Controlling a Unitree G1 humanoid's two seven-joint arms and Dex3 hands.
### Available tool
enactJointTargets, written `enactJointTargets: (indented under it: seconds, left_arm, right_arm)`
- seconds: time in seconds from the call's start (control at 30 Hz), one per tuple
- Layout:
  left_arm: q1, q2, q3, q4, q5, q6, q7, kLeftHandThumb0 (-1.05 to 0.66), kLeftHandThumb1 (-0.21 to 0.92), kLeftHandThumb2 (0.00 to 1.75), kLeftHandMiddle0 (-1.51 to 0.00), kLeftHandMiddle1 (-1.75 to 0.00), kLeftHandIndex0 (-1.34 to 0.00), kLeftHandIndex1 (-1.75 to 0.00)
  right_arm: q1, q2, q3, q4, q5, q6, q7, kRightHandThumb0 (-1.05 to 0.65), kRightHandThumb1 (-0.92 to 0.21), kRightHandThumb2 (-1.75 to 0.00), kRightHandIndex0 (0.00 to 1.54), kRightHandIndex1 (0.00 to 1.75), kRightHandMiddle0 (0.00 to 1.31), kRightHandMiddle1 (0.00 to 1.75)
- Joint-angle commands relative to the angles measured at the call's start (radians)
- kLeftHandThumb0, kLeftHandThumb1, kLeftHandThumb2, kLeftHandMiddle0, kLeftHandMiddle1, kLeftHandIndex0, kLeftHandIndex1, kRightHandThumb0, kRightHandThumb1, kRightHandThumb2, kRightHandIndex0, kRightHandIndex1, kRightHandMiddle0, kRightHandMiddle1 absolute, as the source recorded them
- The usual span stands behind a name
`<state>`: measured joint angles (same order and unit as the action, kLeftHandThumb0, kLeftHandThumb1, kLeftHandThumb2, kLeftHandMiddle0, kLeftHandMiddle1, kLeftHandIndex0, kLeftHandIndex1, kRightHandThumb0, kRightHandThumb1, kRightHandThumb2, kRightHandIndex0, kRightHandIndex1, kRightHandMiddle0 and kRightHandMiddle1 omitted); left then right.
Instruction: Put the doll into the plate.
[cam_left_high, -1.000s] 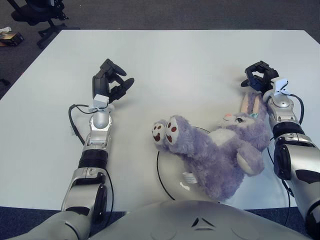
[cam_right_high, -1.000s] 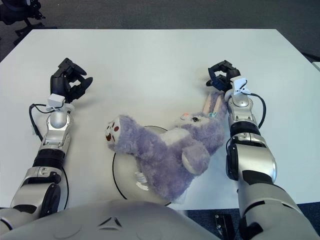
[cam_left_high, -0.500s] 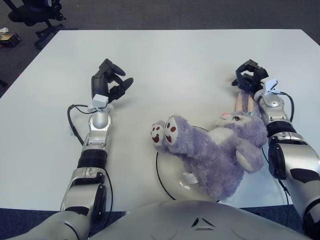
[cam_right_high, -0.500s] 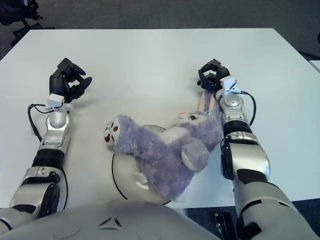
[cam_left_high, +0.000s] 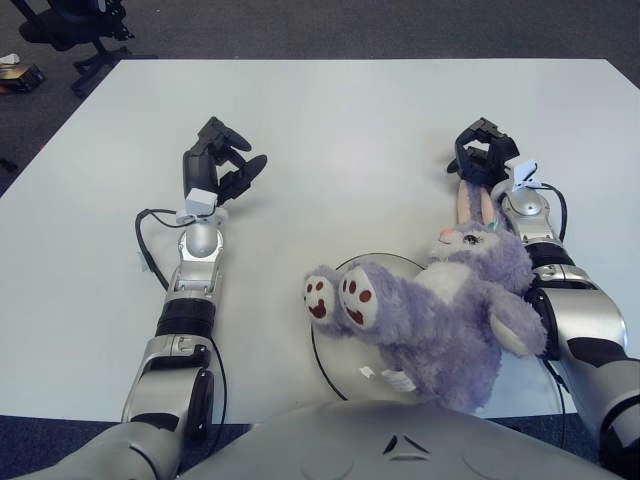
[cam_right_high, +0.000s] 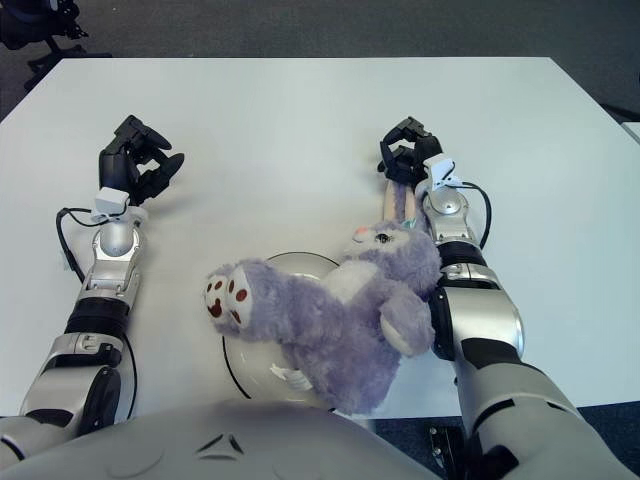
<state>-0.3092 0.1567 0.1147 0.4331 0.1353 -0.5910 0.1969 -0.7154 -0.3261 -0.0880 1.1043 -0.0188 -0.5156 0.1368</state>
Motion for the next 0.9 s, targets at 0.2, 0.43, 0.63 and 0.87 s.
enactJointTargets:
  seconds: [0.2,0.43,0.63,0.87]
  left_arm:
    - [0.053,-0.021,-0.012,0.043,0.012,0.008,0.011,-0.04,0.92,0.07,-0.84,-1.75,-0.64,-1.75]
    - [0.053,-0.024,-0.014,0.042,0.014,0.010,0.014,-0.04,0.92,0.07,-0.84,-1.75,-0.64,-1.75]
    - [0.052,-0.026,-0.016,0.042,0.016,0.012,0.016,-0.05,0.92,0.07,-0.84,-1.75,-0.64,-1.75]
    - [0.053,-0.029,-0.017,0.040,0.017,0.013,0.017,-0.05,0.92,0.07,-0.84,-1.75,-0.64,-1.75]
  right_arm:
    - [0.021,0.026,0.002,0.009,-0.003,0.012,0.002,-0.40,-0.58,-0.97,0.95,1.75,0.42,1.75]
    - [0.022,0.061,-0.014,-0.017,0.026,0.027,-0.001,-0.40,-0.58,-0.97,0.96,1.75,0.42,1.75]
    - [0.028,0.080,-0.028,-0.042,0.036,0.047,-0.008,-0.40,-0.58,-0.97,0.96,1.75,0.42,1.75]
    - [0.035,0.096,-0.036,-0.074,0.038,0.068,-0.030,-0.40,-0.58,-0.97,0.97,1.75,0.42,1.75]
